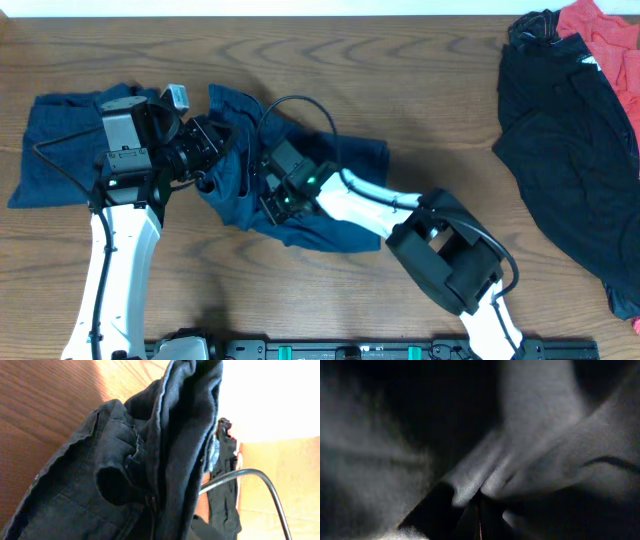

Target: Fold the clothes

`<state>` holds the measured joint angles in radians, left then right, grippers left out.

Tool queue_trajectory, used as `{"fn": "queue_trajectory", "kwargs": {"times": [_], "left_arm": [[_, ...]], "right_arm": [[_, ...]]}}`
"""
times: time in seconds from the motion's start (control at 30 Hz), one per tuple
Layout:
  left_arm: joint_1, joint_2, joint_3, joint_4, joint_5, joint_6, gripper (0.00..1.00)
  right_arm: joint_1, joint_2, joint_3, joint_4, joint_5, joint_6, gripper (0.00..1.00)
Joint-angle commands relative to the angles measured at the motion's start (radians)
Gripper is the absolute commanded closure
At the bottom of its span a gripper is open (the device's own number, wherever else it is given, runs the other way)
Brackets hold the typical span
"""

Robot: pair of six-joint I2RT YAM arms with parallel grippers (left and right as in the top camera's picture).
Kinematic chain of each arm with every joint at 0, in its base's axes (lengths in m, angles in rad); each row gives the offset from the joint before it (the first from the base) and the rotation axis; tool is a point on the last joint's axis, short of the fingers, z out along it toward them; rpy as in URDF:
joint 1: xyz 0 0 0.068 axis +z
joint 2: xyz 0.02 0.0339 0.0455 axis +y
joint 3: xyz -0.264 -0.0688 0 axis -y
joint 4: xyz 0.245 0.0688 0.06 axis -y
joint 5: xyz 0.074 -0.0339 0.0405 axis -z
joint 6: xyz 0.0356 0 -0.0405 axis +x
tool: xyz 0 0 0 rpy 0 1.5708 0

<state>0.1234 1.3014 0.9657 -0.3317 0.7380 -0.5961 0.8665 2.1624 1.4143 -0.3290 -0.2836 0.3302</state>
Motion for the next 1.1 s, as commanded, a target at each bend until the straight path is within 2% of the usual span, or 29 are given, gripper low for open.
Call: {"fn": "queue_trajectory", "kwargs": {"times": [0.0,0.47,0.7,0.93,1.07], "left_arm": [[0.004,-0.013,0.042,0.015,0.04,-0.035,0.94],[0.004,-0.013,0.042,0.017,0.038,-0.033,0.94],[0.003,-0.013,0.042,0.036,0.036,-0.034,0.94],[-0.018,-0.013,0.042,0.071,0.032,-0.046,0.94],[-0.056,-0.013,0.042,0.076,-0.025,-0.047,0.94]], "right_arm": [[-0.001,0.027,-0.01,-0.046,0.11,0.013,0.96],[-0.276,-0.311,-0.008,-0.391,0.28,-0.063,0.92],[-0.419,-0.266,-0.029,-0.56,0.279,-0.07,0.95],[-0.433,-0.184,-0.089,-0.54,0.272,-0.092,0.95],[-0.427,-0.14,-0.094,-0.527,0.272,-0.092,0.96]]}}
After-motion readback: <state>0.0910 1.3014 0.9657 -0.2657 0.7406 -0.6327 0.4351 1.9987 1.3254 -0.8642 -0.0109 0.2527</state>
